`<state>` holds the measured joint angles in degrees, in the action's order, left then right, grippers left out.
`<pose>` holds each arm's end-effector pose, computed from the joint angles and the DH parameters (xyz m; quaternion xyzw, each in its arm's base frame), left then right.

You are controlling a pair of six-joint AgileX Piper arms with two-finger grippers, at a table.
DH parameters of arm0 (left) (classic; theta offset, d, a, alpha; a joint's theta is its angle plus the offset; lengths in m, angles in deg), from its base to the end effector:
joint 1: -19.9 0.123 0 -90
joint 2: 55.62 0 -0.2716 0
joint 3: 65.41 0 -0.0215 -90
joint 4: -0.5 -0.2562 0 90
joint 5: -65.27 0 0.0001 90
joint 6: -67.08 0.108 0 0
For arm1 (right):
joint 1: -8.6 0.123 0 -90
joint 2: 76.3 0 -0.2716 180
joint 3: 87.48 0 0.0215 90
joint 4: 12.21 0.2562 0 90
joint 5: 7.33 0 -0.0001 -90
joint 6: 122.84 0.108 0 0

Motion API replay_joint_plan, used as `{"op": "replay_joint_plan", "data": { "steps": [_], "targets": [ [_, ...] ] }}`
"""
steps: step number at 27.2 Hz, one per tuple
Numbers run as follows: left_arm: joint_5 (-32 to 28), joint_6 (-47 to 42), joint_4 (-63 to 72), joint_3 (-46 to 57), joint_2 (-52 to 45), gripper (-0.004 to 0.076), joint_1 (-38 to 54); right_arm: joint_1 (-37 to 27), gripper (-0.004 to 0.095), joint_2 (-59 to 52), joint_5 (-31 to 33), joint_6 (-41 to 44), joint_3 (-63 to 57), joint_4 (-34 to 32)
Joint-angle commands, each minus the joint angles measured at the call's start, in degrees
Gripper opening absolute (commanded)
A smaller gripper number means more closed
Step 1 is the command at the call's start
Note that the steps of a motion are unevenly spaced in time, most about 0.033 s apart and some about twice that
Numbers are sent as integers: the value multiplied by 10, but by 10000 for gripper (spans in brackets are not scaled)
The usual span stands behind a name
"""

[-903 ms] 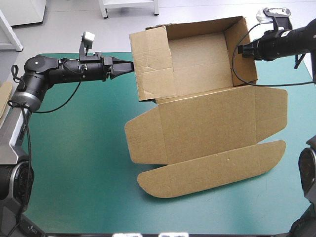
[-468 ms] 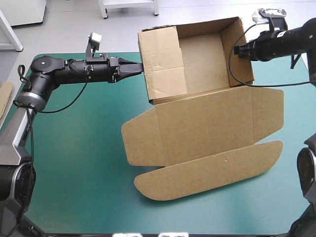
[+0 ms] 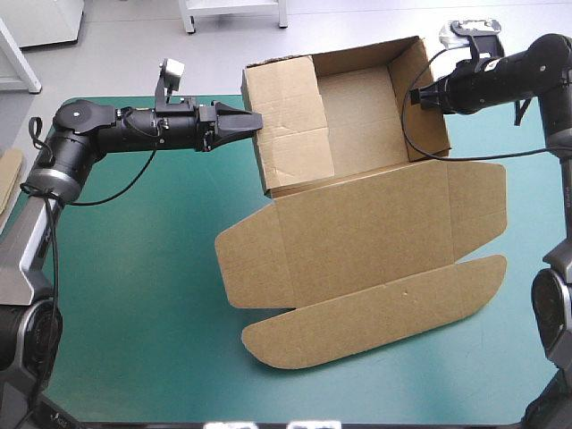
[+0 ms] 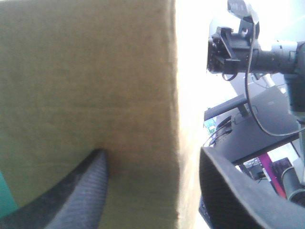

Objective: Fold the box

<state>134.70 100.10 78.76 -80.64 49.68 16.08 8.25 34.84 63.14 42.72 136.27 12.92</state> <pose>0.3583 -0.1232 0.3855 0.1339 0.7600 -0.5660 0.2901 0.3951 0.0408 0.4234 -0.1175 0.9032 0.1705 0.3760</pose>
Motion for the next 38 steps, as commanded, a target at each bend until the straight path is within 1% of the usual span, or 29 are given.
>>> {"op": "replay_joint_plan", "data": {
  "steps": [1, 3, 7, 10, 12, 14, 18, 21, 25, 28, 29, 30, 31, 32, 34, 36, 38],
  "targets": [
    [15, -19, -9, -15, -37, 419, -5, 2, -13, -28, -20, 11, 16, 26],
    [6, -25, -33, -15, -40, 421, -5, 2, -12, -28, -19, 17, 16, 26],
    [-11, -30, -36, -15, -40, 435, -5, 8, -11, -28, -21, 24, 16, 24],
    [-31, -37, -48, -15, -40, 435, -8, 25, -11, -28, -27, 39, 16, -16],
    [-55, -55, -62, -15, -40, 435, -9, 43, -11, -28, -35, 52, 16, -52],
    [-81, -55, -72, -15, -40, 435, -14, 62, -11, -28, -43, 62, 16, -78],
    [-129, -58, -109, -15, -40, 435, -29, 87, -11, -28, -55, 84, 16, -100],
    [-155, -60, -151, -15, -40, 435, -49, 100, -11, -28, -57, 98, 16, -109],
    [-216, -95, -216, -15, -40, 435, -78, 115, -11, -28, -53, 113, 16, -132],
    [-256, -144, -263, -15, -40, 435, -88, 129, -11, -28, -49, 131, 16, -161],
    [-260, -160, -281, -15, -40, 431, -88, 134, -11, -28, -49, 135, 16, -172],
    [-269, -209, -328, -15, -40, 428, -88, 148, -11, -28, -48, 144, 16, -190],
    [-271, -225, -350, -15, -40, 428, -88, 154, -11, -28, -48, 148, 16, -199],
    [-275, -267, -400, -15, -40, 428, -89, 172, -11, -28, -48, 157, 16, -222],
    [-280, -314, -449, -15, -40, 428, -89, 194, -11, -28, -48, 172, 16, -251],
    [-284, -340, -468, -15, -37, 428, -89, 209, -11, -28, -48, 185, 16, -277],
    [-282, -340, -458, -15, -33, 428, -89, 214, -11, -28, -50, 186, 16, -278]
  ]
}}
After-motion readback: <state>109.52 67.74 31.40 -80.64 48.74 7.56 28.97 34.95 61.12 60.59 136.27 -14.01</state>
